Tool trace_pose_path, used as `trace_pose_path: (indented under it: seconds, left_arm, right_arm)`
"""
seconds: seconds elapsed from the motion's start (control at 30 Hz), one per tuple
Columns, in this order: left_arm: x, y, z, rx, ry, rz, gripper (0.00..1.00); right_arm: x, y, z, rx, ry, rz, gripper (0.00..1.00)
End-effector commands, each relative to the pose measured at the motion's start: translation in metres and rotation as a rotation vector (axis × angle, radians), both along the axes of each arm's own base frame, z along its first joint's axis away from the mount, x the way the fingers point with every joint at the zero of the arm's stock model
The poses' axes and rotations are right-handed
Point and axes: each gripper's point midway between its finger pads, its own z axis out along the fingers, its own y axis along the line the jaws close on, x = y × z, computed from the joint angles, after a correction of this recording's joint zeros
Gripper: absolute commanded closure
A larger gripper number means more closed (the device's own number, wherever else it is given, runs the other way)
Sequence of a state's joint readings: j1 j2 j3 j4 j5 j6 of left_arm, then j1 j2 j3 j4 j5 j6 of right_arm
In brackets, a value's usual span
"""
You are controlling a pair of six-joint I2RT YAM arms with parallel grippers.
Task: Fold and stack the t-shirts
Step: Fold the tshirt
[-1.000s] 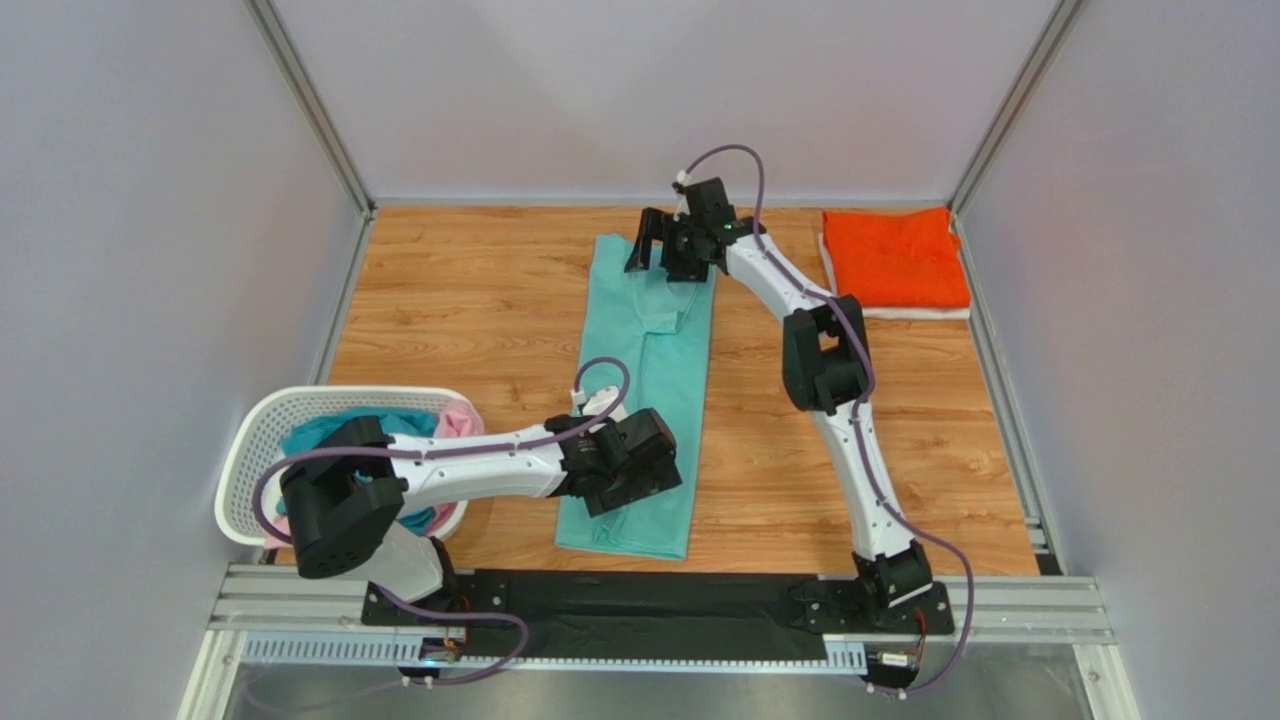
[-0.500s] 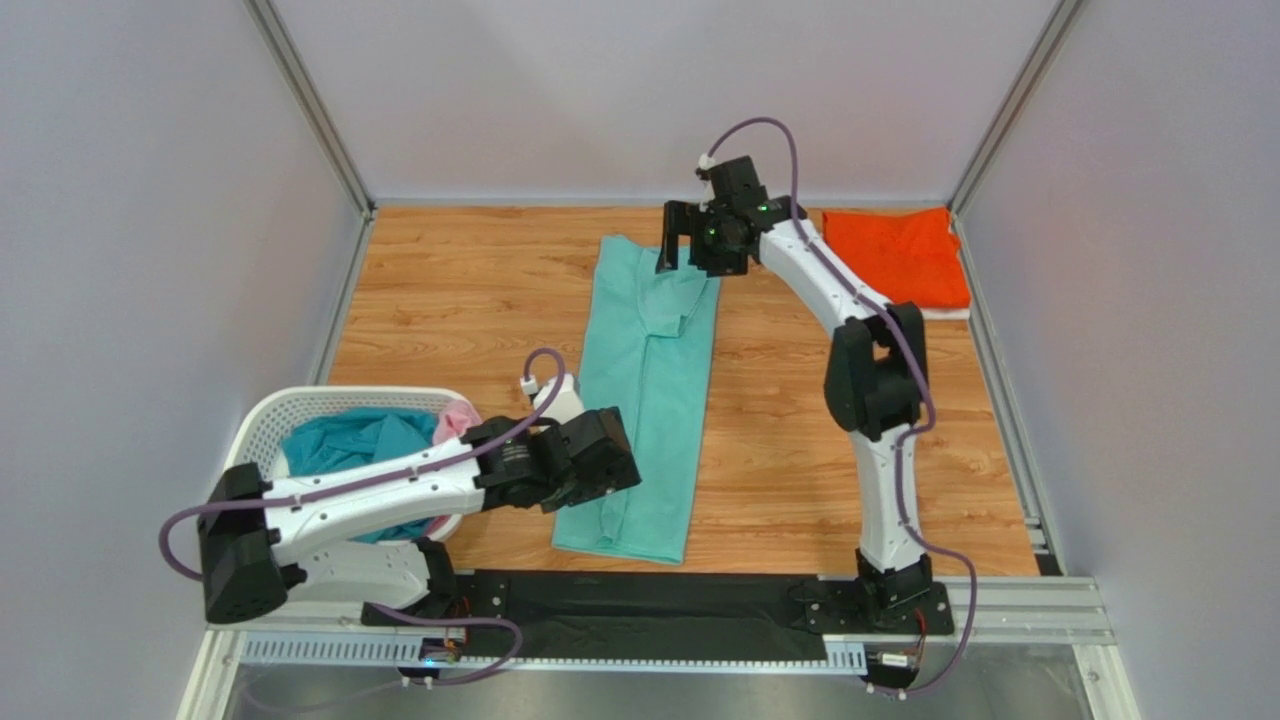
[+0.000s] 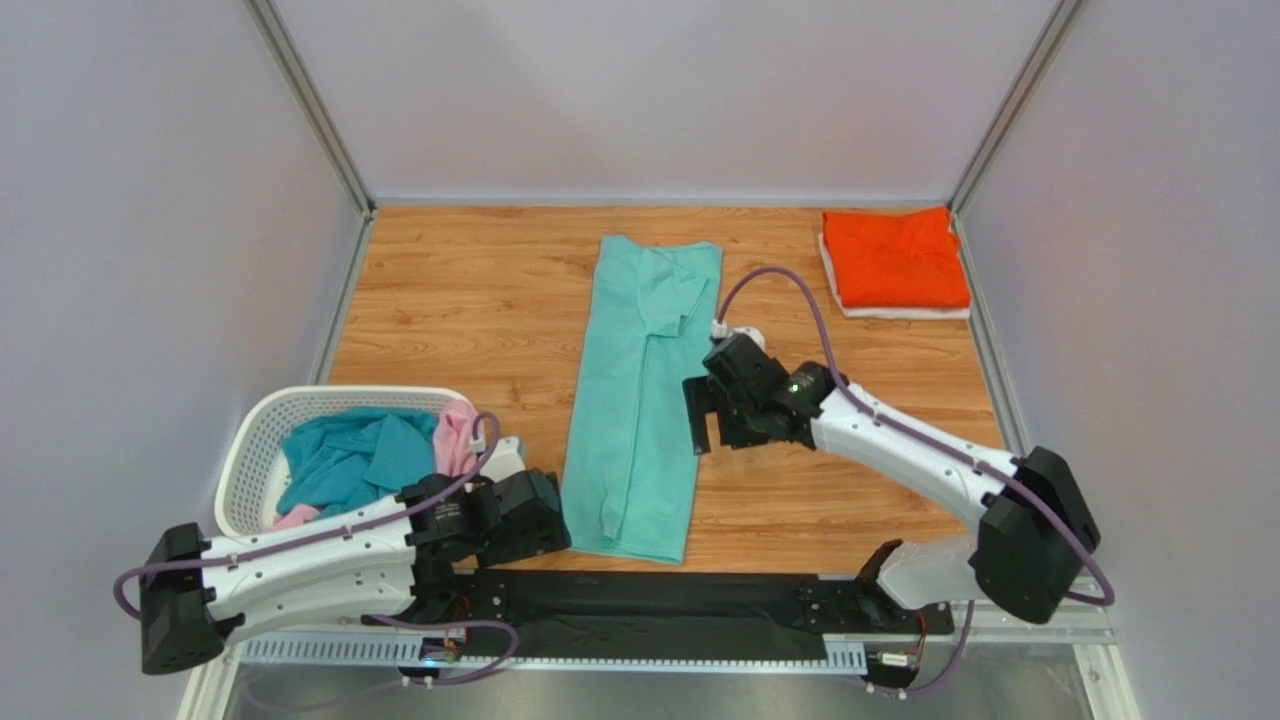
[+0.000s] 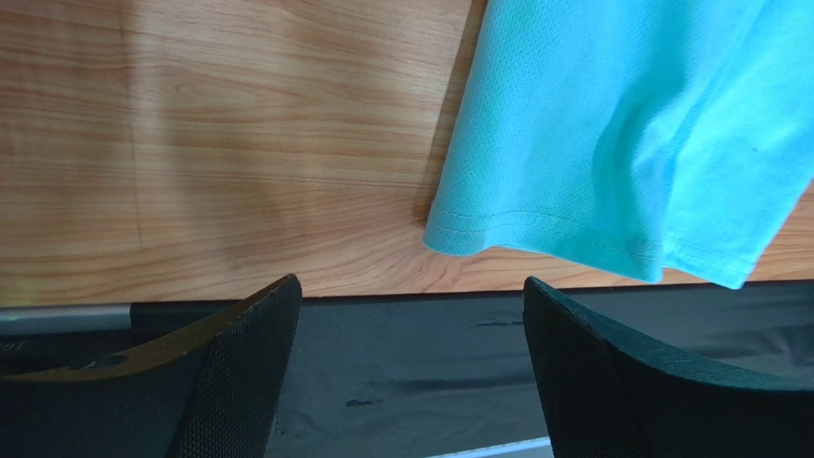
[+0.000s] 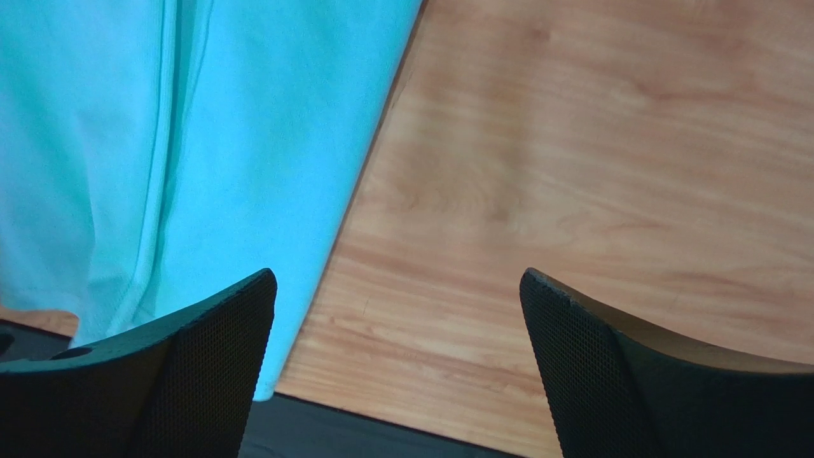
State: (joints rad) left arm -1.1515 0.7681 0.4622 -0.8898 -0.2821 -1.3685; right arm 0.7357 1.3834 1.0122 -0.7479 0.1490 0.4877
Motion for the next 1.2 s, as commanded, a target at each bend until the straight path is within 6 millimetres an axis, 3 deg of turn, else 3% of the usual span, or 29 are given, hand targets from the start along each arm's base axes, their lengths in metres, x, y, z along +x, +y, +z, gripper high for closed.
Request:
trace_pose_path:
  seconds: [0.0, 0.07, 0.23, 0.4, 0.6, 0.7, 0.73, 1.07, 1.17]
  left_arm:
    - [-0.005, -0.017, -0.007, -0.039, 0.031, -0.057, 0.11]
    - [-0.008, -0.016, -0.017, -0.017, 0.056, -0.06, 0.21]
    - [-0.012, -0.01, -0.032, -0.013, 0.072, -0.043, 0.41]
    - [-0.007, -0.009, -0.035, -0.057, 0.027, -0.027, 0.49]
    - [-0.004, -0.009, -0.033, -0.07, -0.002, -0.048, 0.71]
    - [-0.006, -0.013, -0.036, -0.086, 0.003, -0.063, 0.88]
    - [-0.006, -0.017, -0.035, -0.104, 0.0, -0.071, 1.0]
    - [-0.009, -0.014, -0.036, -0.122, 0.015, -0.048, 1.0]
    - [-0.008, -0.017, -0.033, -0.136, 0.007, -0.054, 1.0]
  right_arm:
    - [-0.02, 0.013, 0.02, 0.09, -0.114, -0.062, 0.0]
    - [-0.041, 0.021, 0.022, 0.128, -0.127, -0.044, 0.0]
    - [-0.073, 0.034, 0.025, 0.15, -0.151, 0.006, 0.0]
    - [-0.099, 0.039, 0.019, 0.135, -0.138, 0.03, 0.0]
    - [-0.129, 0.049, 0.005, 0.148, -0.109, 0.037, 0.0]
    - [-0.143, 0.052, 0.001, 0.153, -0.093, 0.039, 0.0]
    - [-0.146, 0.052, -0.001, 0.155, -0.091, 0.035, 0.0]
    - [-0.149, 0.04, -0.018, 0.123, -0.091, 0.019, 0.04]
    - [-0.147, 0.042, -0.018, 0.118, -0.097, 0.024, 0.1]
